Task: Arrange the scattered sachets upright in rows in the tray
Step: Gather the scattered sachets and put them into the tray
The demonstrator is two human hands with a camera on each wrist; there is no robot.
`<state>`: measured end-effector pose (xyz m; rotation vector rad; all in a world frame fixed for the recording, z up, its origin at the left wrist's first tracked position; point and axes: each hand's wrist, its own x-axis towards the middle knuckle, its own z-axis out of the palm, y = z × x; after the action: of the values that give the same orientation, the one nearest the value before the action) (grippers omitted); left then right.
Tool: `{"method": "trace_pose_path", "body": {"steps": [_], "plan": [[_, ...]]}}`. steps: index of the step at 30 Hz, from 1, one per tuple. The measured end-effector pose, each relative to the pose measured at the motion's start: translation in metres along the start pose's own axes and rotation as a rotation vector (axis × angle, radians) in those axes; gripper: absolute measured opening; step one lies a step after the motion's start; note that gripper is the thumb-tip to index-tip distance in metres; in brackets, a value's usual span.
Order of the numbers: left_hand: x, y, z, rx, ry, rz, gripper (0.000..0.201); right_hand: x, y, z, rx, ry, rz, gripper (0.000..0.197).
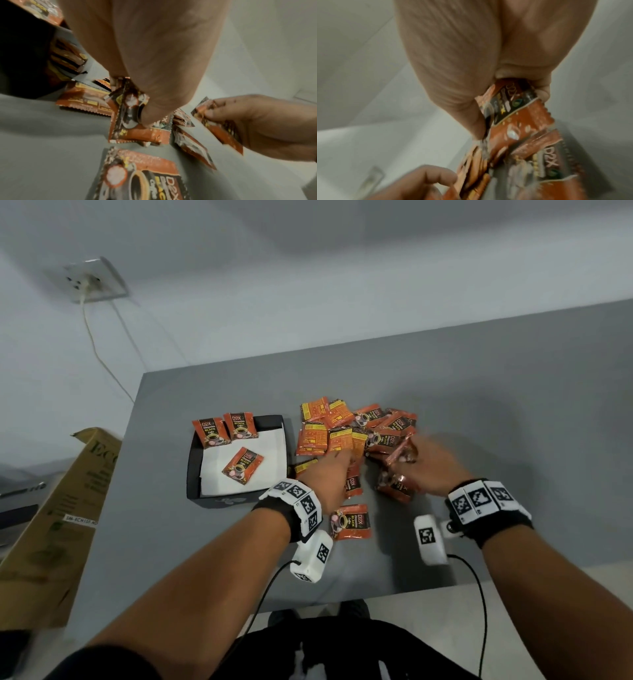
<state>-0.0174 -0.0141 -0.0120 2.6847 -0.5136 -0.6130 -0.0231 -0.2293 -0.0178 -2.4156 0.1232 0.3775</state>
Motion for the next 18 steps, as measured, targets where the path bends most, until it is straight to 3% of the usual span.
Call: {"method": "trace_pose_path", "body": {"steps": [3,6,14,18], "plan": [[-0.002,-0.004,-0.004,-0.006,0.021,0.023,0.054,-0.002,0.004,0.017,-0.158,-0.137,-0.004,0.049],[-0.006,-0.006,-0.003,-0.018,0.035,0.050,0.048,-0.001,0.007,0.033,-0.226,-0.085,0.017,0.075],[-0.017,-0.005,-0.001,-0.086,0.016,0.058,0.043,-0.007,0.006,0.041,-0.276,0.013,0.026,0.075],[-0.023,-0.013,-0.022,-0.211,0.107,0.077,0.030,-0.013,-0.001,0.042,-0.178,0.104,0.016,0.078]]}}
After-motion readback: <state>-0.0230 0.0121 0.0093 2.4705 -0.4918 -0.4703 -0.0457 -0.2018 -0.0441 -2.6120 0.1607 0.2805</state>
